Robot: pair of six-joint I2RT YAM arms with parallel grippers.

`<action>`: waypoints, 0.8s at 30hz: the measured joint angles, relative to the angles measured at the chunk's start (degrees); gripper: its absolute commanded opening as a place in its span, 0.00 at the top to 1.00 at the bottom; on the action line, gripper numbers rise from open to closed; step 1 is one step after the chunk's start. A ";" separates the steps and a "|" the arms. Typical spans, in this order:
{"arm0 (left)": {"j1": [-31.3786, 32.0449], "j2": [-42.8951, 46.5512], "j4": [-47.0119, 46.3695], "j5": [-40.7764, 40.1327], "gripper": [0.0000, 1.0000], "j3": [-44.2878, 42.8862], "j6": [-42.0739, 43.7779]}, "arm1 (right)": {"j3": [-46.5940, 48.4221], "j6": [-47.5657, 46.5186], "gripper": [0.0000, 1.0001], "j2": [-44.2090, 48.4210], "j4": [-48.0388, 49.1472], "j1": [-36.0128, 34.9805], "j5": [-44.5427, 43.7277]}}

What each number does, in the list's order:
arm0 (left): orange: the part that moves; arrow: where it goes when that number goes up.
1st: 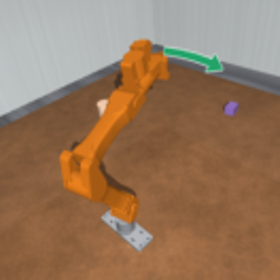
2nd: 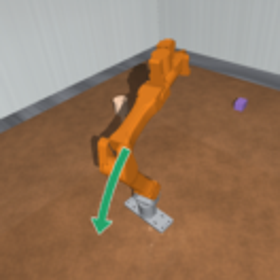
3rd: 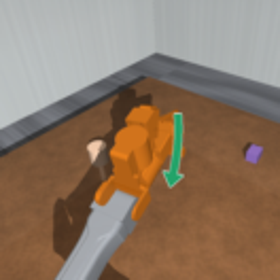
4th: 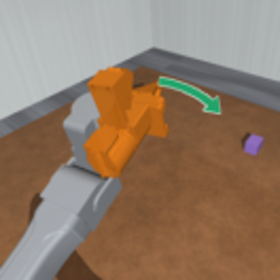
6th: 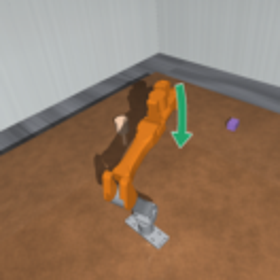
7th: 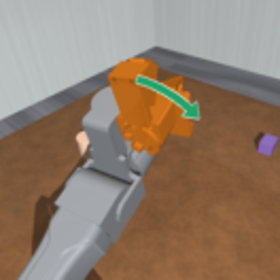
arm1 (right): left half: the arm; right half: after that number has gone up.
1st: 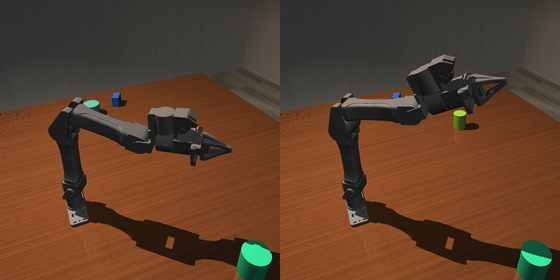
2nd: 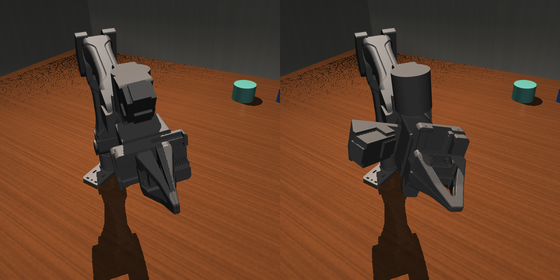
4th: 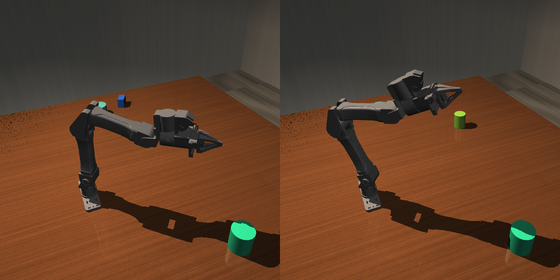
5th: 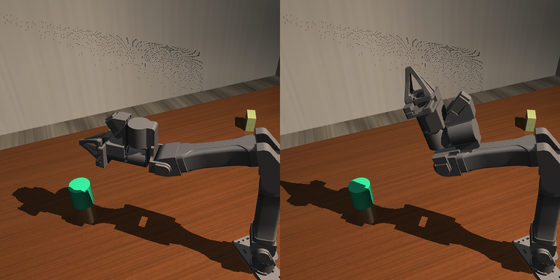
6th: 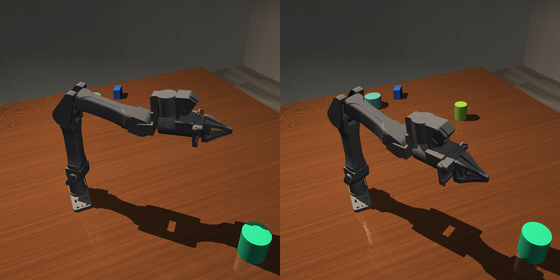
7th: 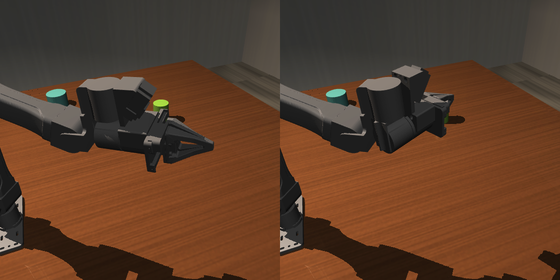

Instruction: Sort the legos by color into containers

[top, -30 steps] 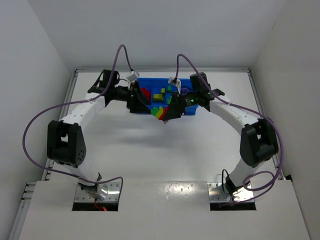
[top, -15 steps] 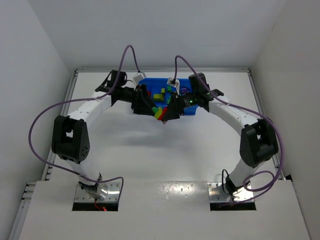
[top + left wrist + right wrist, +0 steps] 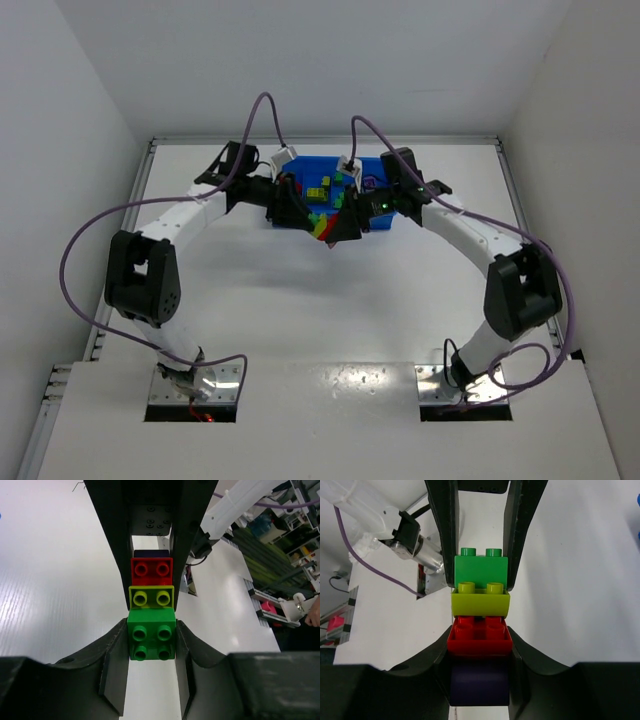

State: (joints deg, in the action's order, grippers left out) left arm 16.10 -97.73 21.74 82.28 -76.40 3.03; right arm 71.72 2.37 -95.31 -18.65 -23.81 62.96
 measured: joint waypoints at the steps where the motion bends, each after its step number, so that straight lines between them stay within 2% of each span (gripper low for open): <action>1: 0.13 0.00 0.04 -0.11 0.90 0.00 0.31 | -1.14 -0.72 1.00 1.01 -0.04 0.26 -0.33; 6: 0.37 -0.33 0.92 -1.27 0.90 -2.34 0.79 | -8.98 -4.20 1.00 7.85 -2.60 1.88 -3.08; 13: -0.59 -8.61 0.44 -2.82 0.90 -15.67 0.79 | -19.89 -6.91 1.00 18.16 -6.86 6.51 -7.91; 18: 1.11 -16.15 0.04 -6.58 0.90 -21.46 0.81 | -21.64 -6.67 1.00 22.53 -7.37 8.48 -10.64; 24: 4.20 -20.31 -0.02 -8.48 0.90 -22.45 0.81 | -21.66 -7.26 1.00 25.03 -8.15 10.12 -13.33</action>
State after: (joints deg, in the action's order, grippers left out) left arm 20.29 -118.04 21.71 73.80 -98.85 3.84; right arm 50.06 -4.89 -70.28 -26.81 -13.69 49.63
